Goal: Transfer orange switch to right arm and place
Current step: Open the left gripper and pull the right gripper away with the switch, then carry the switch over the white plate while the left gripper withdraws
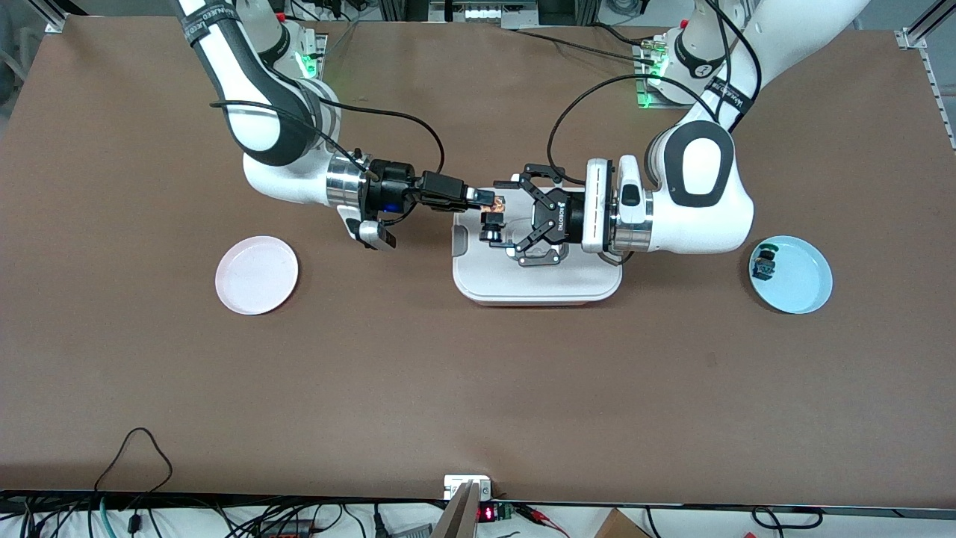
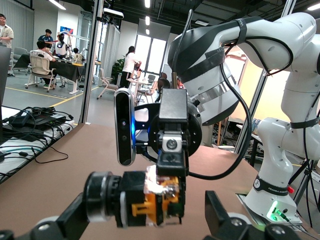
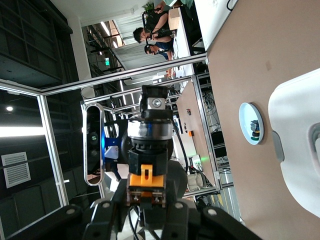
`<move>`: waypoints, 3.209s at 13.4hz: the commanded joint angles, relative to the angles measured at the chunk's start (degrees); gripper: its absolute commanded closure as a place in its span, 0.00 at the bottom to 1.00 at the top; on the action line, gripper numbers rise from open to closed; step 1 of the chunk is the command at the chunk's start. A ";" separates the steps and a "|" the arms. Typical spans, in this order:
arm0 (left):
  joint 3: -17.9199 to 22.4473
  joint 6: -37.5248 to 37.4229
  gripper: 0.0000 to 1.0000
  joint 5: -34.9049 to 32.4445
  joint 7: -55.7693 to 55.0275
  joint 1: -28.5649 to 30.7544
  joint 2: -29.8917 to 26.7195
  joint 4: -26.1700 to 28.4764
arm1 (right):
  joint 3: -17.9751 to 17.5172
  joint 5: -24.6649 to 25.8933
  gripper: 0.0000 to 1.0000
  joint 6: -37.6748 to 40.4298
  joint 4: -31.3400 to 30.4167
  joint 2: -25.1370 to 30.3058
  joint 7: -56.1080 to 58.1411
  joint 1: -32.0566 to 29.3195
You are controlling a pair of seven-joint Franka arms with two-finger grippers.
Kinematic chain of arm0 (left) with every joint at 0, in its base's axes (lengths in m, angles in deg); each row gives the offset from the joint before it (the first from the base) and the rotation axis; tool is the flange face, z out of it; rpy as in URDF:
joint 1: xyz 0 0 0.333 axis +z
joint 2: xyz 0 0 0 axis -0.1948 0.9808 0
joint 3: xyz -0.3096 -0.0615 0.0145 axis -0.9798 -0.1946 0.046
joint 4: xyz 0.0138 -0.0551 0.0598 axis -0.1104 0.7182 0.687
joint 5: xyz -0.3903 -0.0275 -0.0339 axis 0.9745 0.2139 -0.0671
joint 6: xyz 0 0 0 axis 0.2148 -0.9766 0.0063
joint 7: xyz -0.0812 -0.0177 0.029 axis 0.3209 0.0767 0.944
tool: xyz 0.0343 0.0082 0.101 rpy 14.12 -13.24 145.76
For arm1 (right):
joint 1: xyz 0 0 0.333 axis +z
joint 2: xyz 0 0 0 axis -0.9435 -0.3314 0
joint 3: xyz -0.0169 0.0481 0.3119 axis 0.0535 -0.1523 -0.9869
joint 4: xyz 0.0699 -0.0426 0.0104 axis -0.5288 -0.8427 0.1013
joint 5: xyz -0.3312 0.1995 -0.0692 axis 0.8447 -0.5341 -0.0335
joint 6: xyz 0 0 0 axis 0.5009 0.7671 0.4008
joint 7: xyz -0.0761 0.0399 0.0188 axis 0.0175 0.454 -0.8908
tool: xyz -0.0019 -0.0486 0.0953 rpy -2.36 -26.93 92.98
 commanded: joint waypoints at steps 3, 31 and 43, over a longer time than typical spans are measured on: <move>-0.35 -0.44 0.00 0.98 0.38 0.59 -1.10 0.73 | -0.08 -0.20 1.00 -0.37 1.92 -0.60 -0.38 -0.21; 0.52 -35.49 0.00 -67.62 -70.52 10.17 -9.81 -10.95 | 1.67 102.79 1.00 24.69 22.05 -0.78 -5.39 -25.00; 36.62 -31.20 0.00 -78.92 -105.76 -13.71 -25.97 -6.22 | 3.34 115.37 1.00 9.77 -0.51 9.94 -23.32 -24.47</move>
